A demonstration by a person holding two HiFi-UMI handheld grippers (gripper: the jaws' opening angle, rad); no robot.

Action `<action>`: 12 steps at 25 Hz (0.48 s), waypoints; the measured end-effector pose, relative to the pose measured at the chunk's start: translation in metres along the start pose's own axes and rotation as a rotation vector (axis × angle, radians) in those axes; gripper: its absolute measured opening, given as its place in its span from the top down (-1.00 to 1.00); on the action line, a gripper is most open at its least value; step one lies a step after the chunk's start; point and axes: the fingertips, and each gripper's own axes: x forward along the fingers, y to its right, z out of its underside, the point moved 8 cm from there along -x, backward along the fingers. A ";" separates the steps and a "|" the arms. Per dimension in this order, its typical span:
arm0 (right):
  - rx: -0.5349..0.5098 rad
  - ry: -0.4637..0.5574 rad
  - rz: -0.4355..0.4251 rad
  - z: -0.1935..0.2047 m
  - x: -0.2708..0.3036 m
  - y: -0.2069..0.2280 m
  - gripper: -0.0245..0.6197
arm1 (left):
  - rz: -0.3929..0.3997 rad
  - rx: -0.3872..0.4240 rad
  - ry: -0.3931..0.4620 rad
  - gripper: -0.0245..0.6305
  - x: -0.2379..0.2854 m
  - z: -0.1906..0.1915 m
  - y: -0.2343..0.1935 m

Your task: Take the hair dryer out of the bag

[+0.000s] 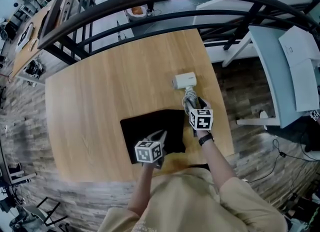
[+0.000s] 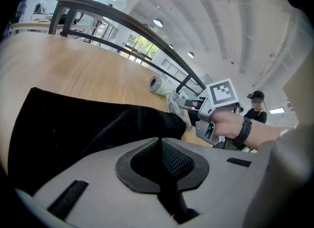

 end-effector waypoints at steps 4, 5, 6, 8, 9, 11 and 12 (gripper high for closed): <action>0.007 0.012 -0.015 0.000 -0.018 0.003 0.17 | 0.021 0.015 0.022 0.85 -0.004 0.000 0.007; 0.010 0.019 -0.019 0.000 -0.025 0.002 0.17 | 0.023 0.021 0.031 0.81 -0.006 -0.001 0.009; 0.010 0.026 -0.025 0.000 -0.032 0.001 0.17 | 0.022 0.028 0.041 0.74 -0.008 -0.002 0.011; -0.001 0.049 -0.038 -0.001 -0.048 -0.004 0.17 | 0.019 0.043 0.060 0.55 -0.014 -0.003 0.014; -0.012 0.062 -0.042 -0.001 -0.057 -0.007 0.17 | 0.018 0.051 0.069 0.51 -0.018 -0.004 0.015; -0.036 0.089 -0.048 0.000 -0.075 -0.016 0.17 | 0.015 0.069 0.093 0.47 -0.028 -0.005 0.017; -0.047 0.104 -0.051 0.001 -0.085 -0.021 0.17 | 0.011 0.080 0.106 0.47 -0.034 -0.006 0.019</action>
